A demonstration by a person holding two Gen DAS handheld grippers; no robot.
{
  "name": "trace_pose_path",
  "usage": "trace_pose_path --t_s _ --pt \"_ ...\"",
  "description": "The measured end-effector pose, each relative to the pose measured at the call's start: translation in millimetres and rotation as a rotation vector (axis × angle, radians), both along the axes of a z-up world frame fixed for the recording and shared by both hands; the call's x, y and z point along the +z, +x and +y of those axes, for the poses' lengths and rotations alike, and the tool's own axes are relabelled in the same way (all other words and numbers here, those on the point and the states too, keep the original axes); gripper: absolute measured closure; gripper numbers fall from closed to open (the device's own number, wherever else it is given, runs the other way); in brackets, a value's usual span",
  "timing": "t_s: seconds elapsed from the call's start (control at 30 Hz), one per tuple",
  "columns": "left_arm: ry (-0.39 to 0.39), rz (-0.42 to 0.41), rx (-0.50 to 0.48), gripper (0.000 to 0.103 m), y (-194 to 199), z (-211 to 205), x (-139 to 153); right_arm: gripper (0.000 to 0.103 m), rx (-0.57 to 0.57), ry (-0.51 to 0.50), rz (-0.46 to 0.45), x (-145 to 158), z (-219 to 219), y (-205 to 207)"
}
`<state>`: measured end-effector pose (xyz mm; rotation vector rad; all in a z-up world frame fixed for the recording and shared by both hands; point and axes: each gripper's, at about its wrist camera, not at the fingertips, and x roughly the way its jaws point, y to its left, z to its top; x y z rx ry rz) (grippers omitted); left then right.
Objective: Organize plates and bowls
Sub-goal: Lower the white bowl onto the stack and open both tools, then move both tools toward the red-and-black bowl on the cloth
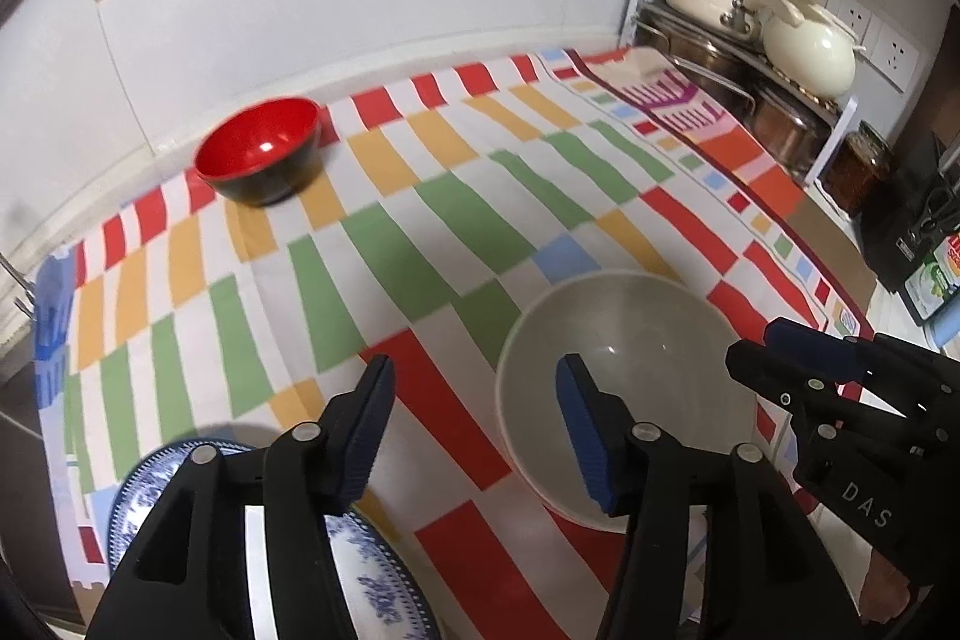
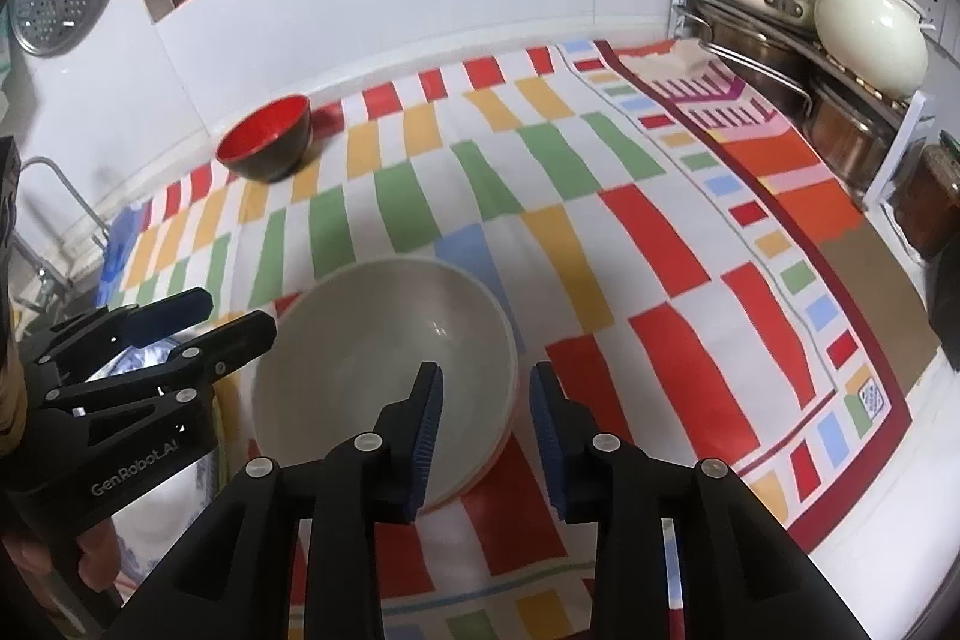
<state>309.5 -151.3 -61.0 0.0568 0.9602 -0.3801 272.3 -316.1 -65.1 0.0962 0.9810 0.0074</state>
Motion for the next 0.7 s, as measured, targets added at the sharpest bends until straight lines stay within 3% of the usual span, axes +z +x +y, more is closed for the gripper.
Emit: trace_pose_path --t_s 0.4,0.7 --pt "-0.001 -0.107 0.114 0.032 12 36 36 0.067 0.113 0.012 -0.098 32 24 31" --pt "0.019 -0.149 0.229 0.029 31 70 50 0.067 0.22 -0.007 -0.159 51 52 72"
